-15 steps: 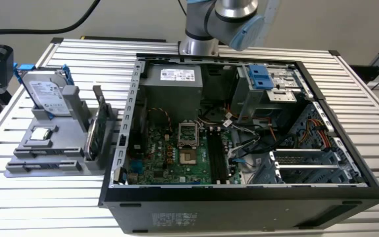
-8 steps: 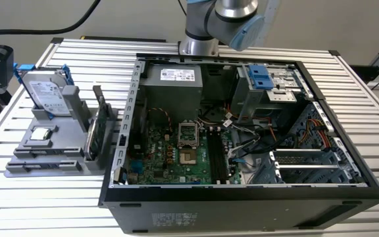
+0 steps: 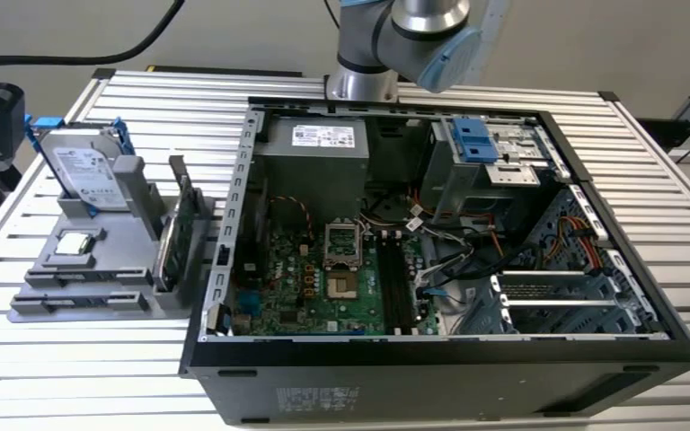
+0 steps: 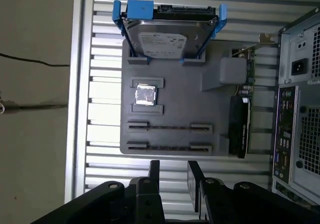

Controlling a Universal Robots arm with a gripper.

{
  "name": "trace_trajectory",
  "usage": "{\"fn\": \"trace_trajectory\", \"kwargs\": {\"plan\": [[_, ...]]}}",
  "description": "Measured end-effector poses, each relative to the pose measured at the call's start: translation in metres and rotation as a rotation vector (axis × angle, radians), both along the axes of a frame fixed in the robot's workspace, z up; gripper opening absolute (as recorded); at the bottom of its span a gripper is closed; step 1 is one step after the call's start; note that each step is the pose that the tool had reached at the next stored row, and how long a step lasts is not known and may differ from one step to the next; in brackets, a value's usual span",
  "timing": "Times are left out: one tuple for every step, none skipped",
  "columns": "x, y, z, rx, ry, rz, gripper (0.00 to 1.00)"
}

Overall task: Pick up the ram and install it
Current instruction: 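Pick up the ram and move it above insertion slot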

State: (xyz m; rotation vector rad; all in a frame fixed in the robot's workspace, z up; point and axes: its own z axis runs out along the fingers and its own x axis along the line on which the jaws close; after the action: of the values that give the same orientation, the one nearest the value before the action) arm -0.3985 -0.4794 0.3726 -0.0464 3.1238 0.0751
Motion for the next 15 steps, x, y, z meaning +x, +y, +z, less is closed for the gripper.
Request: {"fn": "trace_trajectory", "kwargs": {"plan": [[0.0,0.0,0.0,0.0,0.0001,-0.007,1.0],[0.0,0.0,-0.0002,0.0,0.0,-0.015,1.0],[0.0,0.0,-0.0004,0.0001,-0.0001,-0.022,1.0],[0.0,0.0,-0.0006,0.0001,-0.0001,-0.031,1.0],[0.0,0.0,-0.0008,0.0001,-0.0001,-0.041,1.0],[0.0,0.0,-0.0011,0.0,-0.0001,-0.05,1.0],[0.0,0.0,-0.0014,0.0001,-0.0001,-0.062,1.0],[0.0,0.0,-0.0017,0.0,0.0,-0.075,1.0],[0.0,0.0,-0.0021,0.0,-0.0001,-0.089,1.0],[0.0,0.0,-0.0024,0.0,0.0,-0.104,1.0],[0.0,0.0,-0.0027,0.0,0.0,-0.118,1.0],[0.0,0.0,-0.003,-0.0001,0.0,-0.132,1.0],[0.0,0.0,-0.0031,-0.0001,0.0001,-0.143,1.0],[0.0,0.0,-0.0031,-0.0002,0.0005,-0.148,1.0],[0.0,0.0,-0.0031,-0.0001,0.0007,-0.148,1.0]]}}
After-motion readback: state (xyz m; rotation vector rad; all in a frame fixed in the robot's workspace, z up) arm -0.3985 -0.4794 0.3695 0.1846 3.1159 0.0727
